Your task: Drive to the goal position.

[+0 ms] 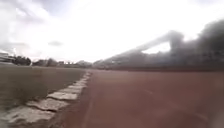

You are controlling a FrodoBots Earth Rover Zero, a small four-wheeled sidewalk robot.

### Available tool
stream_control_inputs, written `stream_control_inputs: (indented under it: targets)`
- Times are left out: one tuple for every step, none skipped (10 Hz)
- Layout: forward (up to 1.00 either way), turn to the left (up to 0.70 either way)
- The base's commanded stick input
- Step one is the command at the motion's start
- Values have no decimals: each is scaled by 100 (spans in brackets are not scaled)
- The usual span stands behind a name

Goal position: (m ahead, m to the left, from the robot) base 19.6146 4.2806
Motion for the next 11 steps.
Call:
stream_control_inputs:
  targets:
    - [70, 0]
    - [70, 0]
    - [70, -2]
    - [70, -26]
    - [70, -35]
    - [70, -35]
    - [70, -35]
    - [70, -35]
    - [70, -35]
    - [70, -35]
    - [70, -35]
